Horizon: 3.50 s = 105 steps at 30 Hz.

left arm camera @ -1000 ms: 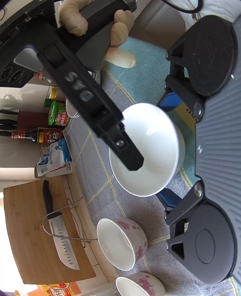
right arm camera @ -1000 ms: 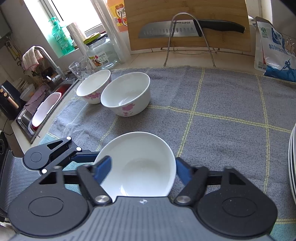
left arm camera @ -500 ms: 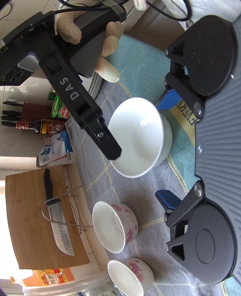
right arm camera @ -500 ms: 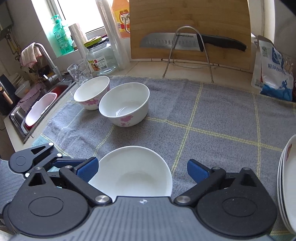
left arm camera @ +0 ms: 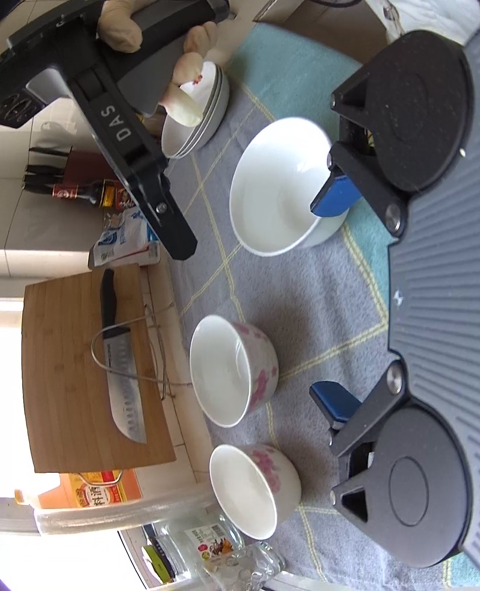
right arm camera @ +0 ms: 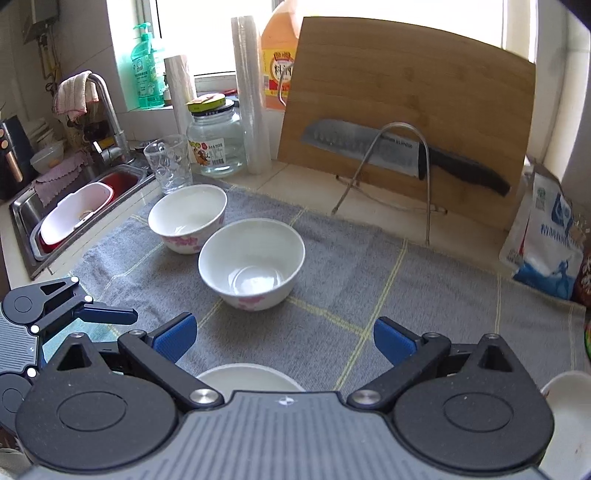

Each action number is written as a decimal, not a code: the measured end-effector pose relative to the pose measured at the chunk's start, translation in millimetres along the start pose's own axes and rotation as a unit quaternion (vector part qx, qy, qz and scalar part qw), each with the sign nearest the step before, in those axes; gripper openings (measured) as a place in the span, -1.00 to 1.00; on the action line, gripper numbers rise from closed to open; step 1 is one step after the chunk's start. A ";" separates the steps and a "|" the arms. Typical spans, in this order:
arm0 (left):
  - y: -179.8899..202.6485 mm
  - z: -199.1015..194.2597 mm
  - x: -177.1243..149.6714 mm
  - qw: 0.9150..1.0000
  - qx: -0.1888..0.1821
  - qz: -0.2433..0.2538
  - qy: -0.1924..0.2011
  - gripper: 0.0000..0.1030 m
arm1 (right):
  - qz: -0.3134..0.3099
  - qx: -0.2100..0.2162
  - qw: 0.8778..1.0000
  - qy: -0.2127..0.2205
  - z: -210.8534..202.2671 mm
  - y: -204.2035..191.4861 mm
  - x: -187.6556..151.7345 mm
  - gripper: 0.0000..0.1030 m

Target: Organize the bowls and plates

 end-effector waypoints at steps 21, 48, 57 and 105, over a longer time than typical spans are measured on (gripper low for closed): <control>-47.5 60.3 10.3 0.998 0.063 -0.005 0.018 0.88 | -0.042 0.044 0.997 -0.042 70.3 -7.8 26.3 1.00; -45.3 90.4 17.4 0.999 0.040 0.012 0.018 0.80 | 0.009 0.119 0.990 -0.081 142.4 7.5 34.1 0.57; -47.6 90.9 17.7 0.999 0.044 0.011 0.021 0.72 | 0.023 0.128 0.988 -0.088 147.6 10.5 34.4 0.48; -25.6 44.7 36.6 0.998 0.029 0.027 0.045 0.71 | 0.056 0.146 0.986 -0.061 85.3 2.2 40.6 0.48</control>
Point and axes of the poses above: each gripper's, at about its wrist camera, not at the fingertips, and z roughly the way its jaws point, y to its right, x to its top, the point moved 3 cm from there along z, roughly the way its jaws point, and after that the axes turned 10 degrees about y, right-handed, at the moved point
